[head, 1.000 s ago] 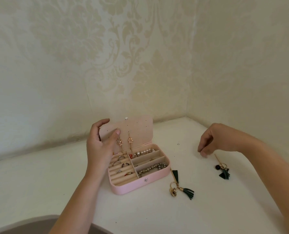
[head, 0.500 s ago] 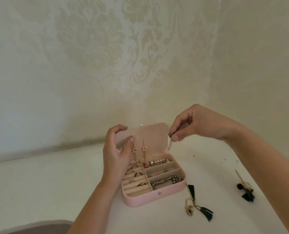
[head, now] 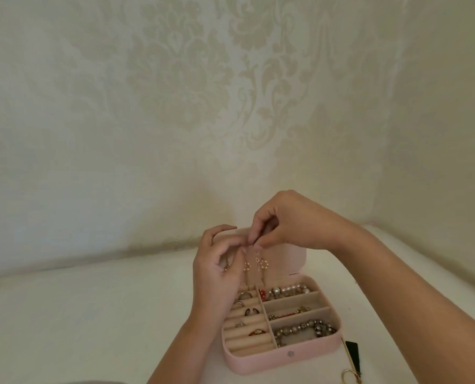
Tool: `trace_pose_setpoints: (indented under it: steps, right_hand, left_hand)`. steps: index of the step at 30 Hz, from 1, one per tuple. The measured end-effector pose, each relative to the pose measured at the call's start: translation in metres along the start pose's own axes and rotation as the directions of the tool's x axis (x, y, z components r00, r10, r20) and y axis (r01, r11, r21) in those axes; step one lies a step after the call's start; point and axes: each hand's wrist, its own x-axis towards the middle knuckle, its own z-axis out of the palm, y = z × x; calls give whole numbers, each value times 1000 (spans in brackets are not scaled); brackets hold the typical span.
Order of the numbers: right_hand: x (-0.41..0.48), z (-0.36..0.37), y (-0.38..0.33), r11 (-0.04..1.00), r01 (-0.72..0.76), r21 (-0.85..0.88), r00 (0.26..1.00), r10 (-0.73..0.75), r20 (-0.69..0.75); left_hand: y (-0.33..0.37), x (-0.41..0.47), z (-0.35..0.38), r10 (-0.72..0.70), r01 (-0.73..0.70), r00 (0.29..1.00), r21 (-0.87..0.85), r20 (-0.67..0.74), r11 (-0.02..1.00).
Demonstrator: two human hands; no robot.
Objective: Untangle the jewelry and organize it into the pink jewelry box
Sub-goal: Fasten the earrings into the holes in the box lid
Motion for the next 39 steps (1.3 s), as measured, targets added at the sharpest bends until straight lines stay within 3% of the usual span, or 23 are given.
trace_pose_setpoints:
  steps: [20,36,39]
  right_hand:
    - [1,3,2,1000,11,20,994,-9,-111]
    - [0,-3,11,993,-9,119,990,25,-136]
    - [-1,-10,15,986,25,166,966,19,-257]
  left_hand:
    - [1,2,4,-106,105,994,-46,-25,993]
    - [-1,4,7,8,-5,999,60,-43,998]
    - [-3,5,7,9,-6,999,57,-53,998]
